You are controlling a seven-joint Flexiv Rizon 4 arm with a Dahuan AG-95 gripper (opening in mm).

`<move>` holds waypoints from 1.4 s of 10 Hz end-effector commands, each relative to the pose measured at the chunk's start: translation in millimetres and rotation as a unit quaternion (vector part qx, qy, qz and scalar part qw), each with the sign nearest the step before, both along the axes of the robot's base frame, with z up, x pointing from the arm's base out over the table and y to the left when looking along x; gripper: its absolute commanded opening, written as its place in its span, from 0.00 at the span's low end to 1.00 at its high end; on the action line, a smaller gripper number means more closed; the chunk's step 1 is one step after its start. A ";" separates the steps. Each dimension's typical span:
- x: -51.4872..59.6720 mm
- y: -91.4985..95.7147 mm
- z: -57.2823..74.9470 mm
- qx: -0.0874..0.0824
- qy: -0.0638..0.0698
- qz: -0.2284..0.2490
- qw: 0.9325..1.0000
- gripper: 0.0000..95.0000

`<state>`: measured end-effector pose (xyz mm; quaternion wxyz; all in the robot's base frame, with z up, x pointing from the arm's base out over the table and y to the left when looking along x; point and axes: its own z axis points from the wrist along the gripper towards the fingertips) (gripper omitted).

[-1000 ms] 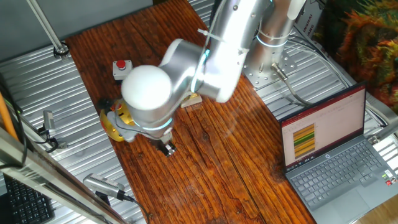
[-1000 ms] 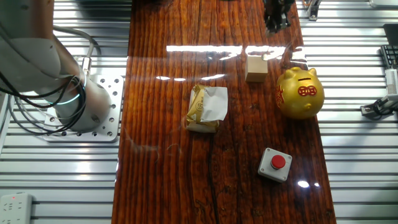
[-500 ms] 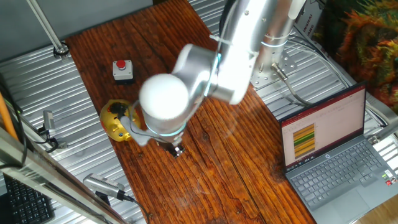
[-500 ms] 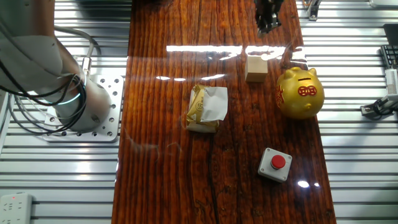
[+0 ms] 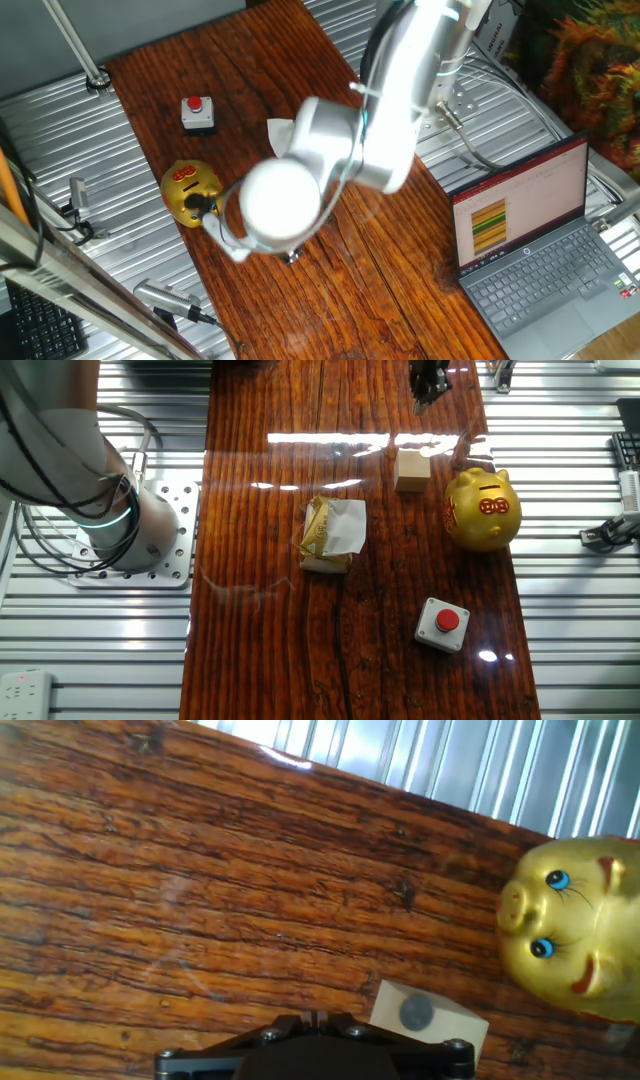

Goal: Drop coins into a piggy bank

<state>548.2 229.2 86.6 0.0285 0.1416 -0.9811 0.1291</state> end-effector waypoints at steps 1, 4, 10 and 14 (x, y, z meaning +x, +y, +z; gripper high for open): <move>-5.2 0.1 2.4 -0.006 -0.003 0.003 1.000 0.00; -16.6 -0.3 -0.4 -0.039 -0.014 0.025 0.999 0.00; -22.3 -2.3 -4.7 -0.069 -0.016 0.048 0.996 0.00; -20.2 -3.2 -7.1 -0.112 -0.014 0.080 0.990 0.00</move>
